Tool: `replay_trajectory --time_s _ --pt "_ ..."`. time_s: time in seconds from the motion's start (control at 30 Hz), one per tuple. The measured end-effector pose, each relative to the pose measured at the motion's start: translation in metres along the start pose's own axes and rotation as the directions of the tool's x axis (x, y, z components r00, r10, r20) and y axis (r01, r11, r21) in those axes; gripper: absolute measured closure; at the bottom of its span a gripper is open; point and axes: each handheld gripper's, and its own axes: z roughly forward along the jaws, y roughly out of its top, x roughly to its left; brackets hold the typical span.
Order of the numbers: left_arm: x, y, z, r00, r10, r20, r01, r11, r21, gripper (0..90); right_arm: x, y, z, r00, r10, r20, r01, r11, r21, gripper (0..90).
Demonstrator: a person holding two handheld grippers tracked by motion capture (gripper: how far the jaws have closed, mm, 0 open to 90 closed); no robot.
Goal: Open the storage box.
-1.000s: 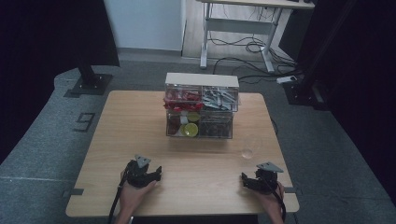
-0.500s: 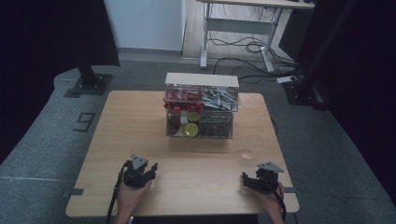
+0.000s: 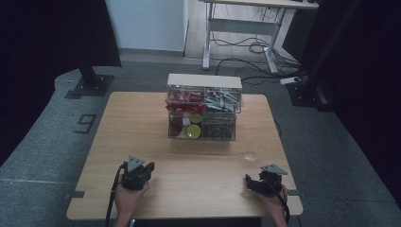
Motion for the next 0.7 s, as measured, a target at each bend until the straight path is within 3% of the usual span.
replay_trajectory --time_s 0.43,0.7 --pt "-0.003 0.006 0.007 0.9992 0.001 0.04 -0.002 0.9999 0.013 90.0 0.0 0.0 0.0 1.0 0.004 0.003 -0.004 1.0 0.0 13.8" --pt "-0.009 0.013 0.021 0.9975 0.0 0.071 -0.003 0.9994 0.035 90.0 0.0 0.0 0.0 1.0 0.003 0.004 -0.003 1.0 0.0 13.8"
